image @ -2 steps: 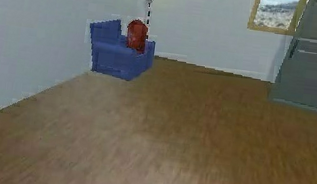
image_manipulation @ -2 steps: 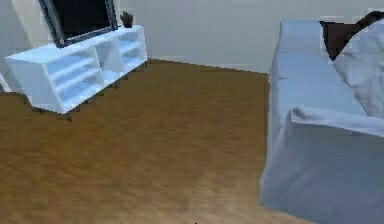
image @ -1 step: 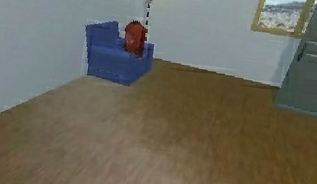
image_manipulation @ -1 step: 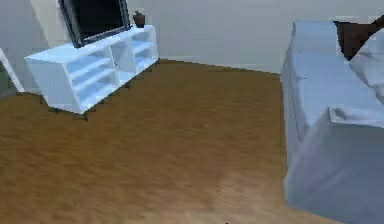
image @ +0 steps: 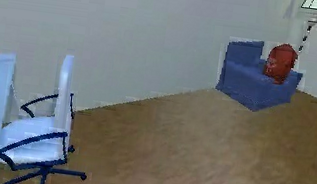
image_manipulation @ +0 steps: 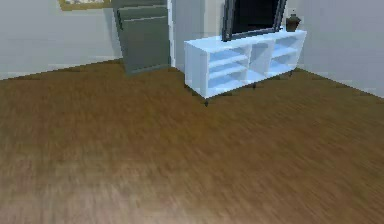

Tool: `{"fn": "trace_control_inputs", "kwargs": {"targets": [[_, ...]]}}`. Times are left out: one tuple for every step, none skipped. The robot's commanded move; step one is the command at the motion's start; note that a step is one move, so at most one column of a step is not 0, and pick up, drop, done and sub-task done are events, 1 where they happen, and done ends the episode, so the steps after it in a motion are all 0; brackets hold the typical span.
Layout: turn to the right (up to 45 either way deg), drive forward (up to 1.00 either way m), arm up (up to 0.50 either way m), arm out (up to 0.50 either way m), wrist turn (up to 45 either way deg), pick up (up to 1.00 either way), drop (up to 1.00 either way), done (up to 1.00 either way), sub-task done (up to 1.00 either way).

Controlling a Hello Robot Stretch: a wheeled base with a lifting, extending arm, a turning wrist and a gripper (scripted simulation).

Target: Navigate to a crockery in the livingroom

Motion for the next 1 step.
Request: {"fn": "trace_control_inputs", "kwargs": {"targets": [[0.0, 1.0, 0.0, 0.0, 0.0, 0.0, 0.0, 0.0, 0.0]]}}
